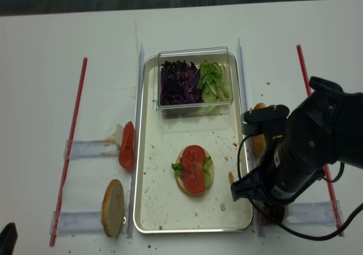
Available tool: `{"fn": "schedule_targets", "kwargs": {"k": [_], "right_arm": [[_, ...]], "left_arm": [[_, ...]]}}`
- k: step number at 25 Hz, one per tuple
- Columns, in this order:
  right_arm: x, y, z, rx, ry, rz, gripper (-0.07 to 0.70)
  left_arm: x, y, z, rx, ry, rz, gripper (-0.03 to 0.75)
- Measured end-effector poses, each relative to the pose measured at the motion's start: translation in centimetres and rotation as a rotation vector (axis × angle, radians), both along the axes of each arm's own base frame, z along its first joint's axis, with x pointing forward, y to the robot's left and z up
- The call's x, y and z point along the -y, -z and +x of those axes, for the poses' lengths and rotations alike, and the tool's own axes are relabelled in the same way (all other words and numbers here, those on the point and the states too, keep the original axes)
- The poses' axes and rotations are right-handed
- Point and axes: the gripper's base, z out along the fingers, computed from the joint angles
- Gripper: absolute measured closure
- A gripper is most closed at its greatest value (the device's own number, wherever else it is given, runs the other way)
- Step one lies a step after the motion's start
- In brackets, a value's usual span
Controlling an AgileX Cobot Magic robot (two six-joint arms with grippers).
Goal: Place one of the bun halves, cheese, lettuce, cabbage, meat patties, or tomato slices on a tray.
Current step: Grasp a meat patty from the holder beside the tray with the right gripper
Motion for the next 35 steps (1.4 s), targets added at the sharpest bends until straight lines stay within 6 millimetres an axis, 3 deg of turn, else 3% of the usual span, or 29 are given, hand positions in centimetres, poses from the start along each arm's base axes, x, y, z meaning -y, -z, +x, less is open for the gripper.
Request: {"fn": "schedule_targets", "kwargs": {"k": [35], "right_arm": [[0.0, -1.3, -0.2, 0.027, -0.027, 0.04, 0.522]], "left_arm": [[0.0, 0.0, 0.0, 0.0, 0.0, 0.0, 0.278]]}}
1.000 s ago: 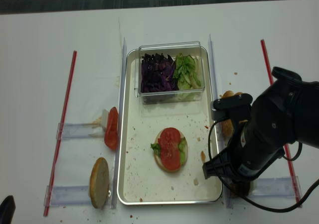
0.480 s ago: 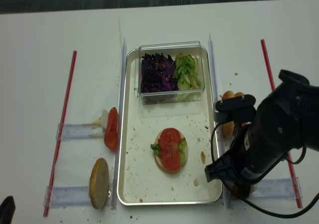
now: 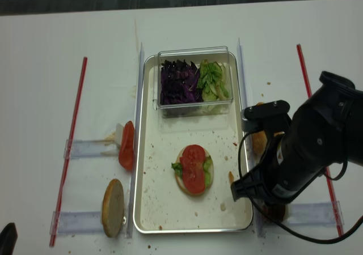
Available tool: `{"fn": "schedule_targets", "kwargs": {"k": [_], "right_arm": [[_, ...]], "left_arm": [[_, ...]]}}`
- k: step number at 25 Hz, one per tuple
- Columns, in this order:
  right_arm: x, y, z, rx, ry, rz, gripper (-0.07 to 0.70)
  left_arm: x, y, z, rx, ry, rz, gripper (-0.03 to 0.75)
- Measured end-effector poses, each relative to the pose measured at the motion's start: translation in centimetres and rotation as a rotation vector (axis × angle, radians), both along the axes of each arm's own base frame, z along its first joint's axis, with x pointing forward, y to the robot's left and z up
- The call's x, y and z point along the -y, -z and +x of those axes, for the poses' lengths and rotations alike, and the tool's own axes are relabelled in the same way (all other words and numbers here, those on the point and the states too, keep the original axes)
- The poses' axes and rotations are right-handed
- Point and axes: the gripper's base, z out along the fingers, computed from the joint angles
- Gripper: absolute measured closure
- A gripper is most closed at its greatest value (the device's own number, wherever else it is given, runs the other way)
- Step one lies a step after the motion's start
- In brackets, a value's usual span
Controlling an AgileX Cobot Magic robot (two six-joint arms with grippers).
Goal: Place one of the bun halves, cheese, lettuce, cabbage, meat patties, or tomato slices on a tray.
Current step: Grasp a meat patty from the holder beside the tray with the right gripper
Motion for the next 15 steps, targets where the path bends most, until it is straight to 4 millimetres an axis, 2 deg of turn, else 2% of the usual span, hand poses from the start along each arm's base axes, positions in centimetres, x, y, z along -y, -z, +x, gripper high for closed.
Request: {"fn": "schedule_targets", "kwargs": {"k": [15], "right_arm": [[0.02, 0.01, -0.06, -0.005, -0.015, -0.003, 0.523]], "left_arm": [[0.0, 0.0, 0.0, 0.0, 0.0, 0.0, 0.278]]}}
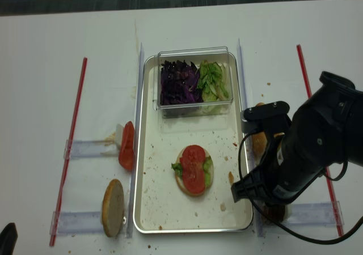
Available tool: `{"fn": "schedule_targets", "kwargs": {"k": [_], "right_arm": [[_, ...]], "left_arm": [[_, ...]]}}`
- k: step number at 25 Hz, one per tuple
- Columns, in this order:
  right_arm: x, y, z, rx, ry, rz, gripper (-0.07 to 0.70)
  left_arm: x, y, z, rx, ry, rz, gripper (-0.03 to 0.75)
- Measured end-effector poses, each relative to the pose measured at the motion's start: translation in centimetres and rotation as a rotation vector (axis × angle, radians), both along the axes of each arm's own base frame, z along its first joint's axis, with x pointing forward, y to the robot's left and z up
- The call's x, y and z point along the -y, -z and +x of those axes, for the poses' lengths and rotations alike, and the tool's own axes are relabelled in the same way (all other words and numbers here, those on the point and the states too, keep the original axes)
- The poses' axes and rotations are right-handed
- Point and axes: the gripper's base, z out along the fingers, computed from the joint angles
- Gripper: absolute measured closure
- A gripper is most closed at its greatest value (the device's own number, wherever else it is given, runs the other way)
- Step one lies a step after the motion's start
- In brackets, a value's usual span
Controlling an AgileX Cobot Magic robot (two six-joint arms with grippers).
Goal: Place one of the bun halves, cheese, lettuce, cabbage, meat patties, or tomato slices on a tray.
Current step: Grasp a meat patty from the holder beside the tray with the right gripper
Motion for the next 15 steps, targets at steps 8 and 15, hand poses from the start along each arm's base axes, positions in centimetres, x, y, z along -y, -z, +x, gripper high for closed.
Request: {"fn": "schedule_targets", "kwargs": {"k": [8, 15], "right_arm": [[-0.1, -0.32, 0.07, 0.002, -0.01, 0.005, 0.524], [-0.03, -0.57, -0.03, 0.006, -0.012, 0.009, 0.524]], "left_arm": [[0.0, 0.0, 0.0, 0.0, 0.0, 0.0, 0.278], [0.0, 0.0, 0.0, 0.0, 0.0, 0.0, 0.278]]}}
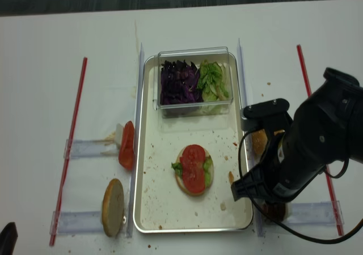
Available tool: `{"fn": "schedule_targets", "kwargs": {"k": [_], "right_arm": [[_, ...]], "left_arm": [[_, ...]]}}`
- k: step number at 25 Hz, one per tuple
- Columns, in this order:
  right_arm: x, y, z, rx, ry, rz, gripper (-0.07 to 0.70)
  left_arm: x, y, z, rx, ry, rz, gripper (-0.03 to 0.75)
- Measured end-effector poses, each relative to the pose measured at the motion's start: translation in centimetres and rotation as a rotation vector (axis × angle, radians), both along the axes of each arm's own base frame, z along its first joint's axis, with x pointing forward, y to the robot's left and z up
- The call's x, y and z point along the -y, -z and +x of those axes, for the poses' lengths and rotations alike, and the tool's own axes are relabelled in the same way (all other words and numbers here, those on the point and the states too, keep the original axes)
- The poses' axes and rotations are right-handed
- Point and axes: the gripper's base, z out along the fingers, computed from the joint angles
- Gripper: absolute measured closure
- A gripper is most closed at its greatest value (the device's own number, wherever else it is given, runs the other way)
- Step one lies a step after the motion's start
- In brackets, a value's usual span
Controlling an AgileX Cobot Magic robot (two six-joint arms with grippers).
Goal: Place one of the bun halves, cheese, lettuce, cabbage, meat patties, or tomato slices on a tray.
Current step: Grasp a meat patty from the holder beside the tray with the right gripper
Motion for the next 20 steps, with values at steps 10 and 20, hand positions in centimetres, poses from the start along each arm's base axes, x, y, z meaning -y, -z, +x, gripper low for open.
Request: {"fn": "schedule_targets", "kwargs": {"k": [10, 20], "right_arm": [[0.03, -0.09, -0.04, 0.001, 0.0, 0.001, 0.524], [0.08, -0.37, -0.11, 0.011, 0.0, 0.009, 0.524]], "left_arm": [[0.0, 0.0, 0.0, 0.0, 0.0, 0.0, 0.278], [0.0, 0.0, 0.0, 0.0, 0.0, 0.0, 0.278]]}}
